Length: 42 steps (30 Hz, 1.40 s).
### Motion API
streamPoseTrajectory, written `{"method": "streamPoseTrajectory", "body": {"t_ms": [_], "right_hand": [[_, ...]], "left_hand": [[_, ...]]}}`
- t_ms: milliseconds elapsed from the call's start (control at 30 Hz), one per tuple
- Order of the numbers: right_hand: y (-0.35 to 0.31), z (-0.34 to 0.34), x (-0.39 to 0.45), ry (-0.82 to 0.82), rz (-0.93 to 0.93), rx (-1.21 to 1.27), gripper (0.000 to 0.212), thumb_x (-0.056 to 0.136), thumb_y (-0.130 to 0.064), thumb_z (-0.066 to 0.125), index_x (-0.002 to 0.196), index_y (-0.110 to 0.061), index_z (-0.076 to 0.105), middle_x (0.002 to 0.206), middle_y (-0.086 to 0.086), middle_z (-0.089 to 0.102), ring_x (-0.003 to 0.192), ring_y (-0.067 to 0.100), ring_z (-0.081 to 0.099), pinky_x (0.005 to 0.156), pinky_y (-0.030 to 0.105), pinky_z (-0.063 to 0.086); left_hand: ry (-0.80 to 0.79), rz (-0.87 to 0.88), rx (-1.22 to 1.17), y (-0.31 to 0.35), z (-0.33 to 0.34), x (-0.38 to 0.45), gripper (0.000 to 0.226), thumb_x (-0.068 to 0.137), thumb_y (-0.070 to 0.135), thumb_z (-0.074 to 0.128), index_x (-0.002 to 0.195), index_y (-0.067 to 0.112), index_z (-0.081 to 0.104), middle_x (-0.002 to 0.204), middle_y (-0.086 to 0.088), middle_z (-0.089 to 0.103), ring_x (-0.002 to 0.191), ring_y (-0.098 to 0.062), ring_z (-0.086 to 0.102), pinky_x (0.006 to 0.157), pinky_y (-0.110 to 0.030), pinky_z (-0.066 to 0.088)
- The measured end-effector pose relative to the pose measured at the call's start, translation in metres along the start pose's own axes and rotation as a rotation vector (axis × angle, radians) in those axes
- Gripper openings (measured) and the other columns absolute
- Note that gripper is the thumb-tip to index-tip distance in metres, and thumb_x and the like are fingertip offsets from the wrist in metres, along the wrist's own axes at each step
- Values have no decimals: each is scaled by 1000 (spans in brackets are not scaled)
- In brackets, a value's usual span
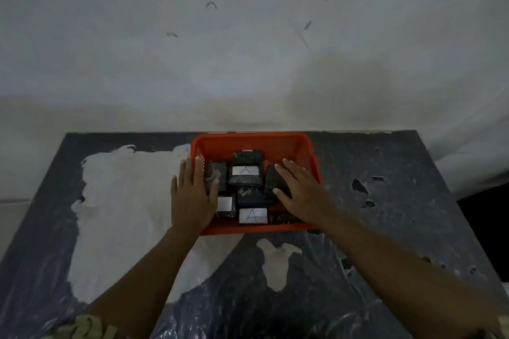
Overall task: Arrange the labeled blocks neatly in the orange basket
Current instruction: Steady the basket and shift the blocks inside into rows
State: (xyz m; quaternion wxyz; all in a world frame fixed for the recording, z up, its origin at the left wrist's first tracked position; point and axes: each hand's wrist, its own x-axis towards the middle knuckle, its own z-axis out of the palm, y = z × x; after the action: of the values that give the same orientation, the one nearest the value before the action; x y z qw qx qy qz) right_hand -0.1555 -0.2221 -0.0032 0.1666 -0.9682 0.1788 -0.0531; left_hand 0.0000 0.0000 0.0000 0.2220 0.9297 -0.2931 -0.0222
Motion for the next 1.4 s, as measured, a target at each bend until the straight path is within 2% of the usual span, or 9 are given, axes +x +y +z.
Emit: {"method": "streamPoseTrajectory", "body": {"t_ms": [167,267,367,533,733,900,1033,1200,1400], "right_hand": [[18,26,-1,-156,44,-19,77,94,-50,57,156,-20,23,165,7,19,152,24,16,121,39,15],[26,33,2,-172,18,-41,83,91,-44,65,156,-23,20,165,6,18,153,24,14,119,36,14],[28,35,4,-140,0,-47,85,86,-27,74,155,-19,25,163,9,24,151,26,20,118,36,22],[21,29,1,9,-14,18,67,87,-21,71,147,-10,43,152,14,44,143,31,39,110,45,45],[16,-3,1,175,107,332,53,93,-24,68,141,-11,49,136,12,57,118,26,59,98,39,53],[15,-36,2,472,257,490,41,96,-20,64,136,-11,58,110,3,64,95,13,61,83,5,45],[39,-62,8,635,474,641,35,100,-33,56,130,-15,64,114,6,71,97,13,68,82,24,56],[82,-64,17,823,708,781,26,100,-26,57,112,-9,72,90,6,69,61,-18,61,53,3,46],[107,-36,7,604,912,750,39,103,-34,46,101,-2,69,91,18,68,72,17,61,60,25,47]], "left_hand": [[-38,-168,-138,-14,18,5,75,99,44,40,155,8,5,162,-17,12,145,-36,25,111,-54,34],[10,-257,-219,-18,24,11,69,100,40,39,154,9,9,154,-18,34,127,-38,50,96,-50,47],[72,-366,-253,-22,28,19,55,101,38,40,145,6,34,124,-17,63,105,-35,65,86,-44,51],[113,-421,-232,-29,33,25,38,100,37,43,104,3,61,95,-16,70,71,-18,55,67,-30,43],[90,-437,-244,-33,34,25,43,100,43,41,96,5,61,90,-15,70,70,-21,57,68,-31,45],[86,-429,-244,-31,32,24,44,100,44,40,96,5,60,90,-16,69,70,-22,57,67,-32,45],[90,-430,-234,-29,31,23,46,99,44,40,98,3,61,92,-18,69,70,-23,57,69,-37,50],[85,-418,-217,-29,31,23,47,100,44,39,102,2,60,95,-20,69,72,-23,55,69,-34,46],[90,-407,-199,-28,31,23,46,100,42,40,102,1,60,95,-21,69,72,-23,54,70,-35,45]]}}
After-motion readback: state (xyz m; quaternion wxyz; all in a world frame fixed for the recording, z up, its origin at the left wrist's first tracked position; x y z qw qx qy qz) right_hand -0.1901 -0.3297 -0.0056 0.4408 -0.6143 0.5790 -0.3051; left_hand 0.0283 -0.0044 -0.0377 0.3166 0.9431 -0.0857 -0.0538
